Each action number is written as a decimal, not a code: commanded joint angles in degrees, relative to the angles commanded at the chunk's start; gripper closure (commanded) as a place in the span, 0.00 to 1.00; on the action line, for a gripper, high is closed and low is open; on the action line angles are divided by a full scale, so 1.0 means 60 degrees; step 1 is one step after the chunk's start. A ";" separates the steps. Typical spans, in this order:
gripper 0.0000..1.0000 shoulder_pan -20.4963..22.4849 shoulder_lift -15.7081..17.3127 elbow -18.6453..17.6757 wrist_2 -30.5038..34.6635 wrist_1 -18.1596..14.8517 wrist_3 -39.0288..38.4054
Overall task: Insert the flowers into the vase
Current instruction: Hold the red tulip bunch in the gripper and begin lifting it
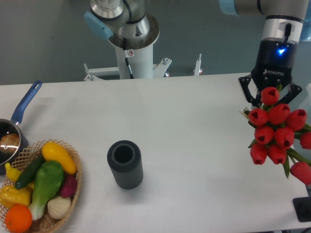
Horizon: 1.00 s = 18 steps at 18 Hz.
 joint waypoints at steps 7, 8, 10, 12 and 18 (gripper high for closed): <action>0.77 0.0000 -0.0029 0.0103 -0.0015 0.0000 -0.0147; 0.76 0.0000 -0.0015 0.0103 -0.0015 0.0000 -0.0146; 0.76 -0.0015 -0.0029 0.0132 -0.0087 0.0015 -0.0161; 0.77 -0.0015 -0.0029 0.0146 -0.0423 0.0015 -0.0146; 0.77 -0.0088 -0.0395 0.0191 -0.1508 0.0629 -0.0146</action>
